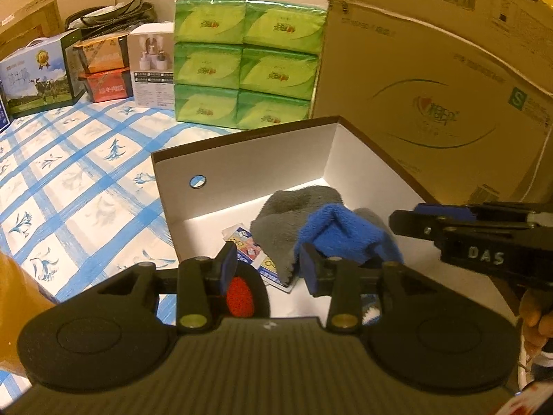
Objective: Organize soft objects
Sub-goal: 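Lower the towel and pad into the box and open both tools, then withdraw both tools from the box back toward the remaining items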
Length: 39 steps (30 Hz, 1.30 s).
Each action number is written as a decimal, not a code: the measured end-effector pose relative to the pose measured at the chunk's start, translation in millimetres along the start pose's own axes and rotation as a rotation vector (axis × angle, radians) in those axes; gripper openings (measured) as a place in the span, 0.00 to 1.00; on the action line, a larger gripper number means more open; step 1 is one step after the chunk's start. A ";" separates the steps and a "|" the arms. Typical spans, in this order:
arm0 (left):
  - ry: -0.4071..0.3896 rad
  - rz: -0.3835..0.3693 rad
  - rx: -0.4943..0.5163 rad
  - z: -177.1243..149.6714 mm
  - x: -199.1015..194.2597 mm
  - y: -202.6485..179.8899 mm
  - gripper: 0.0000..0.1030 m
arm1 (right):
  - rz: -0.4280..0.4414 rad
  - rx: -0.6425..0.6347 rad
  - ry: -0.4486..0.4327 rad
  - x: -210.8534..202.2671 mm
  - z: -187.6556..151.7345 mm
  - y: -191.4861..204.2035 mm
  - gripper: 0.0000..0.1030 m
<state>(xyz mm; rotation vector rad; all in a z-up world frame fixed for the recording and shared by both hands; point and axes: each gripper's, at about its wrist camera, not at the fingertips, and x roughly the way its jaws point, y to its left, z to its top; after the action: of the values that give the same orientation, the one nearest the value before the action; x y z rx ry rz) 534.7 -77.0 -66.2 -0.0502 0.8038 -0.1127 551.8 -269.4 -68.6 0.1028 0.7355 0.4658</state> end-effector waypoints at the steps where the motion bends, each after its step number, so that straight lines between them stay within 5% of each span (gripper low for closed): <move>1: 0.001 0.002 -0.001 0.5 1.8 0.9 0.35 | 0.003 -0.012 0.005 5.4 1.8 2.3 0.28; 4: 0.007 0.009 0.006 -0.6 6.5 2.5 0.35 | 0.018 -0.046 0.045 27.2 1.6 7.7 0.28; 9: 0.027 0.004 0.020 -7.8 10.4 4.6 0.35 | 0.017 -0.111 0.273 70.4 -13.4 15.3 0.28; 13: 0.036 -0.005 0.025 -12.0 9.0 4.1 0.35 | 0.027 -0.174 0.363 73.2 -25.2 21.8 0.28; 21: 0.025 -0.036 0.028 -20.8 -17.3 -2.8 0.35 | 0.020 -0.106 0.267 23.6 -26.2 19.3 0.31; 26: 0.020 -0.051 0.015 -28.5 -43.9 -4.2 0.36 | 0.042 -0.054 0.163 -16.9 -28.0 23.3 0.56; 39: -0.030 -0.046 0.040 -66.3 -139.7 -7.5 0.38 | 0.055 0.074 0.011 -113.6 -61.4 52.0 0.61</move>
<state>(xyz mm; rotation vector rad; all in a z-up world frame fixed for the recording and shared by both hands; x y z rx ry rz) 390.1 -67.8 -11.5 -0.0329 0.7700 -0.1715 418.2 -277.7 -30.4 0.1904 0.7620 0.4915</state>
